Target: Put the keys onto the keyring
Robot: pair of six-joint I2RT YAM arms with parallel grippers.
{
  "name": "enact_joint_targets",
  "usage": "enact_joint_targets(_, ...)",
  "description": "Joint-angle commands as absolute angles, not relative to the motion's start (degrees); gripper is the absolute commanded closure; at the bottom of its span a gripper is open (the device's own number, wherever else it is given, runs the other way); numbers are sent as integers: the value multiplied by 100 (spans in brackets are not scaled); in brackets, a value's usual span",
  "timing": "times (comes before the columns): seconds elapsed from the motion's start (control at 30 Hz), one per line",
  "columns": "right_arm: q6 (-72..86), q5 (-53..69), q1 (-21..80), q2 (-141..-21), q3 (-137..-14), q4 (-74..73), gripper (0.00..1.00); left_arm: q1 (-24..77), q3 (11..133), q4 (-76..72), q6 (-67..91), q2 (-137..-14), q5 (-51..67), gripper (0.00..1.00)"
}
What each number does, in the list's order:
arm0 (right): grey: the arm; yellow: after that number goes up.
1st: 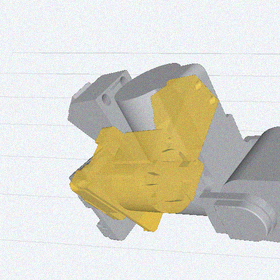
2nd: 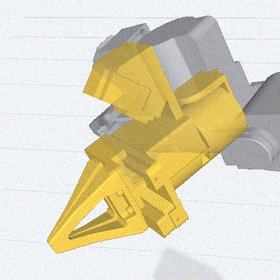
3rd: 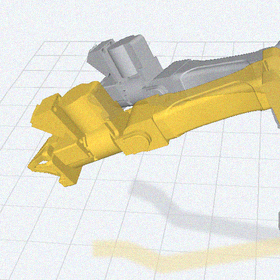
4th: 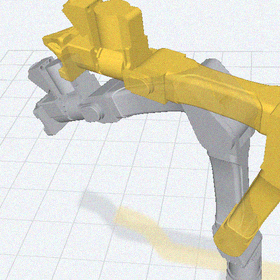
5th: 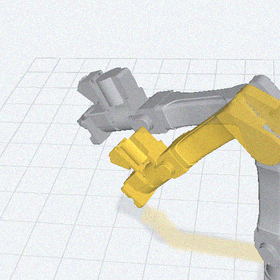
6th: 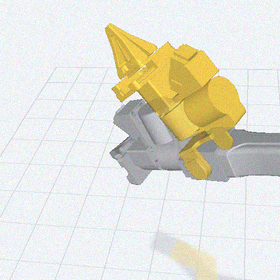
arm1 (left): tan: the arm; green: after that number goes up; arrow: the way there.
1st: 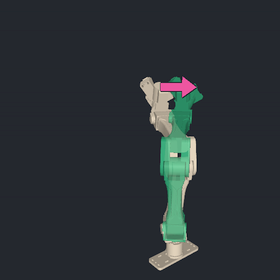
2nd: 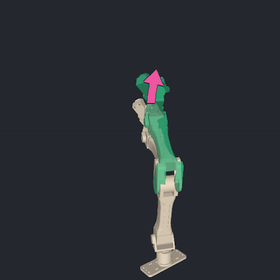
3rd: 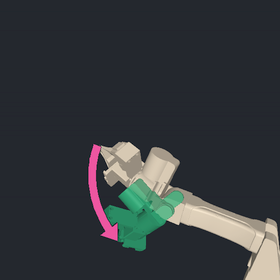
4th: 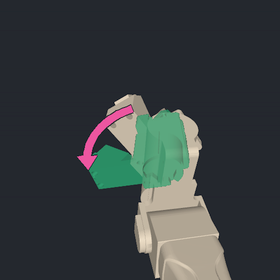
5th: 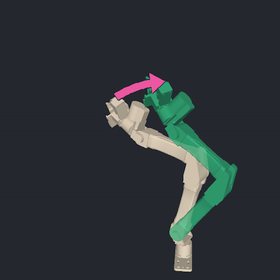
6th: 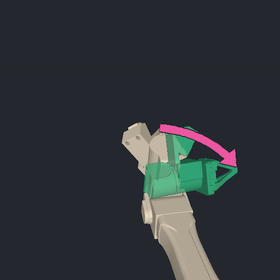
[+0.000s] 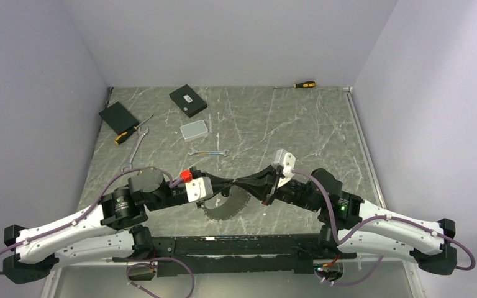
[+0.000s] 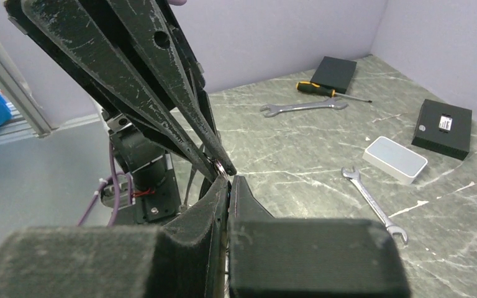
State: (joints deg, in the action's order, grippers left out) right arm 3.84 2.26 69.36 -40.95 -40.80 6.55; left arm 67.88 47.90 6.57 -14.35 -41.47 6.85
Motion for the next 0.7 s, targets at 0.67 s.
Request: enact_joint_targets(0.67, -26, 398, 6965, -4023, -4528, -254, 81, 6812, 5206, 1745, -1956, -4241, 693, 100)
